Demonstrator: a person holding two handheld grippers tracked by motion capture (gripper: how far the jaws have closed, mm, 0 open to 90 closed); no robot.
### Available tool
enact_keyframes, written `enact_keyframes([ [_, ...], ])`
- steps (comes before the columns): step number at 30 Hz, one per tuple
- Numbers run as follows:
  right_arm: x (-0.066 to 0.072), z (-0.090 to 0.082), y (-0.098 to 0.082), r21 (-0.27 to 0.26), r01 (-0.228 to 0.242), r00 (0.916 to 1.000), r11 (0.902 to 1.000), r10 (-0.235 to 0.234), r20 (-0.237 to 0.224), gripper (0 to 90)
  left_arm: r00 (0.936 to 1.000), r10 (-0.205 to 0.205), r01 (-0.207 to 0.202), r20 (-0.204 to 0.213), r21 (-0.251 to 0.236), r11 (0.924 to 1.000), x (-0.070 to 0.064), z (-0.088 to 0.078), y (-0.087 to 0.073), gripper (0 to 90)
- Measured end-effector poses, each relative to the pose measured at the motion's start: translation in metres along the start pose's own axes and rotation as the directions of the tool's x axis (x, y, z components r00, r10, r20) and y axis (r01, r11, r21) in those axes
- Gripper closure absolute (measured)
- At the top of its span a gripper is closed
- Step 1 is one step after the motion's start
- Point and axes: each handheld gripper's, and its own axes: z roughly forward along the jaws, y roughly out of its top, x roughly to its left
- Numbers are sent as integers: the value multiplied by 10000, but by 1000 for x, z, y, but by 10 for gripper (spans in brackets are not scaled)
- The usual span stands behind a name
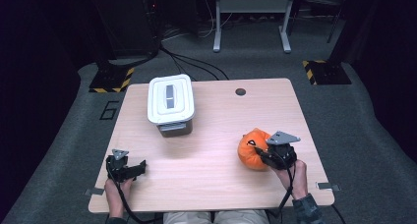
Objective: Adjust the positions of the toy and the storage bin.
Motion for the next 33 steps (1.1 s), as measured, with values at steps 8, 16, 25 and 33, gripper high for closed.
enact_keyframes([
  [8, -6, -3, 2, -39, -70, 9999, 10000, 71, 122, 636, 10000, -1, 1, -2, 1, 10000, 0, 0, 0, 87],
  [16, -14, -6, 5, -140, -235, 9990, 9996, 240, 390, 634, 10000, 9, -9, 5, 0, 10000, 0, 0, 0, 88],
  [25, -28, -8, 6, -255, -385, 9943, 9989, 408, 984, 634, 10000, 43, -43, -2, -17, 10000, 0, 0, 0, 89],
  [33, -40, -6, 5, -212, -605, 9892, 9979, 627, 1325, 633, 10000, 39, -39, 9, -15, 10000, 0, 0, 0, 90],
])
